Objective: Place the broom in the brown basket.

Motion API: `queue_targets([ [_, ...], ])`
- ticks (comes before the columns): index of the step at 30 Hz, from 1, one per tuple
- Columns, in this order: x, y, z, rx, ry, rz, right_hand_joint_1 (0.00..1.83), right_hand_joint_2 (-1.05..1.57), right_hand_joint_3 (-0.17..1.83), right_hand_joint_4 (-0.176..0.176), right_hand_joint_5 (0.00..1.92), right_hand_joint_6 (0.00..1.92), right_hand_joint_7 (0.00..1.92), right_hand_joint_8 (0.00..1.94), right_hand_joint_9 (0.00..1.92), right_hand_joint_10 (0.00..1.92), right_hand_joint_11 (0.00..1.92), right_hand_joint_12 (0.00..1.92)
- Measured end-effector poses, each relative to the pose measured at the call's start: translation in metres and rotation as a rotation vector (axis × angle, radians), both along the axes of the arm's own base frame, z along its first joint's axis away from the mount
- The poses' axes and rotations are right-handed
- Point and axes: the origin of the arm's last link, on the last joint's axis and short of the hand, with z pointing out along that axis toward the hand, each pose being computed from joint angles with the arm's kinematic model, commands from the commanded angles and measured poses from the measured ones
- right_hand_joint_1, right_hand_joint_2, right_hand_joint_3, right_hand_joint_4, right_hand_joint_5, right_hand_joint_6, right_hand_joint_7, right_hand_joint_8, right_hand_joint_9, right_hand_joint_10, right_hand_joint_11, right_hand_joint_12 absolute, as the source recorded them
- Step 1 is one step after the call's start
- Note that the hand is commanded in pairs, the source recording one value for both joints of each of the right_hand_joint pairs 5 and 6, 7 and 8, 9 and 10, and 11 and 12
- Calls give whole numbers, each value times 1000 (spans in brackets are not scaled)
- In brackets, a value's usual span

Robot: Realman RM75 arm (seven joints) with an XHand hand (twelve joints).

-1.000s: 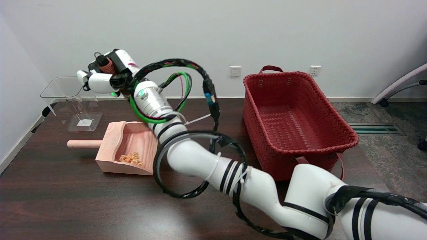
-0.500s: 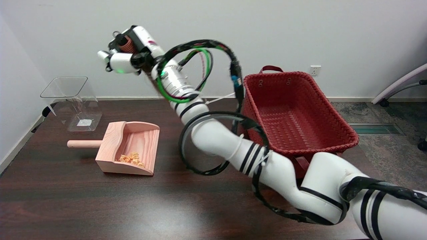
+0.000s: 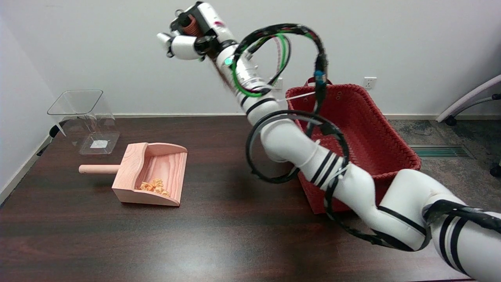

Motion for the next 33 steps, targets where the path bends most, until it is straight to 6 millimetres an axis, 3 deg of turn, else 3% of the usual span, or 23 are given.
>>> queue_targets([
  [16,25,9,73,-154,80,67,1248,1283,515,0,1920,1920,1920,1920,1920,1920,1920,1920],
  [27,20,33,112,-239,97,62,1248,1283,511,0,1920,1920,1920,1920,1920,1920,1920,1920],
  [33,8,52,131,-275,96,32,1248,1287,508,0,1920,1920,1920,1920,1920,1920,1920,1920],
])
